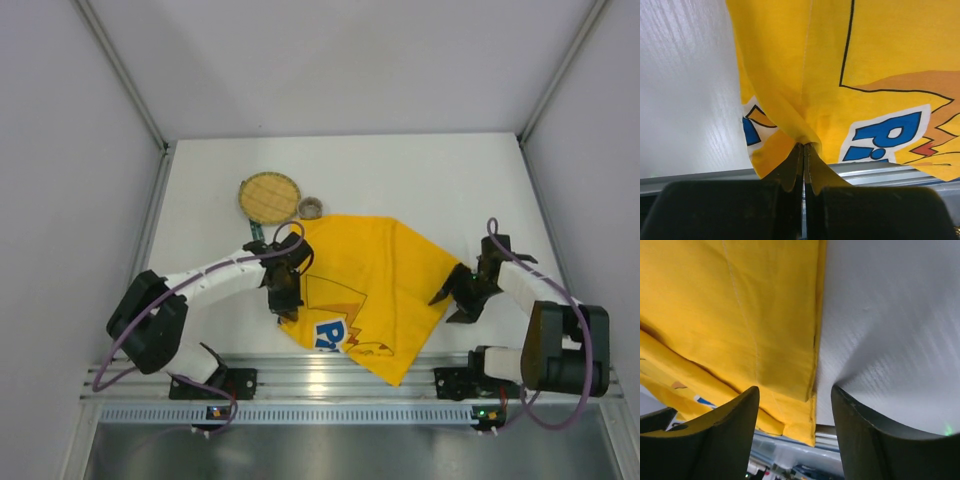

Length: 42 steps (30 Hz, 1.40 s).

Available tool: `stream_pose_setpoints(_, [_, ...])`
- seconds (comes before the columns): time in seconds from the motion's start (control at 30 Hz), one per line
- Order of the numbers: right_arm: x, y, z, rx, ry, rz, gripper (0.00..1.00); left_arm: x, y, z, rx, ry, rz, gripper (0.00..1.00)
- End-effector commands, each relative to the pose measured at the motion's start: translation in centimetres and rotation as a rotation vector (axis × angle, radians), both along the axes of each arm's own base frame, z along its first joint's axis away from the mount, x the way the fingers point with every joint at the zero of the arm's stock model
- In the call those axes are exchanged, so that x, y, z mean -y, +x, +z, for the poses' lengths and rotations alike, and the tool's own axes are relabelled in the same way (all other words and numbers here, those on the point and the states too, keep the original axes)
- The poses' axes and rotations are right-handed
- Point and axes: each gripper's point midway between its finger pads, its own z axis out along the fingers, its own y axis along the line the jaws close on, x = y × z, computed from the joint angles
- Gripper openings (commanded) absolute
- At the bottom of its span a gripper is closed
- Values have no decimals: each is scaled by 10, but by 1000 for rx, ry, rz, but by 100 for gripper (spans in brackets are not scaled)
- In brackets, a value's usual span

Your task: Set the dinner table for one person

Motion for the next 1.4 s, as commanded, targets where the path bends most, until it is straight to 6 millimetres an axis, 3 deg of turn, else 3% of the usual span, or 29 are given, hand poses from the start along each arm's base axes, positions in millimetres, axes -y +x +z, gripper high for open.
stream_pose_setpoints(0.0, [3,20,-14,61,-25,15,59,19,14,14,41,-62,-21,0])
stream_pose_setpoints(0.13, [1,33,-17,72,-19,24,32,19,17,17,54,-50,-24,0])
stream_pose_setpoints(0.17, [1,38,-15,81,-20,27,18,18,18,18,57,-48,-19,0])
stream_pose_setpoints(0.27, [12,58,-8,108,-75,35,0,10,16,19,65,-17,10,0])
stream_pose_setpoints(0.33, [30,69,-7,100,-131,17,0,3,13,19,59,9,31,0])
stream_pose_setpoints(0.37, [40,90,4,139,-158,5,0,1,11,19,53,13,39,0])
stream_pose_setpoints(0.47, [74,122,13,132,-242,-32,0,-8,10,17,67,40,70,0])
stream_pose_setpoints(0.57, [96,136,12,80,-258,-72,0,-8,6,13,60,21,89,0])
stream_pose_setpoints(0.7, [124,135,7,39,-259,-156,0,-13,1,14,71,14,124,0])
stream_pose_setpoints(0.97, [131,137,0,17,-229,-182,0,-37,-16,12,51,85,189,0])
stream_pose_setpoints(1.17, [110,156,6,98,-131,-151,0,-41,-16,19,58,99,203,0])
stream_pose_setpoints(1.37, [100,165,14,141,-132,-119,0,-57,-24,20,50,167,225,0])
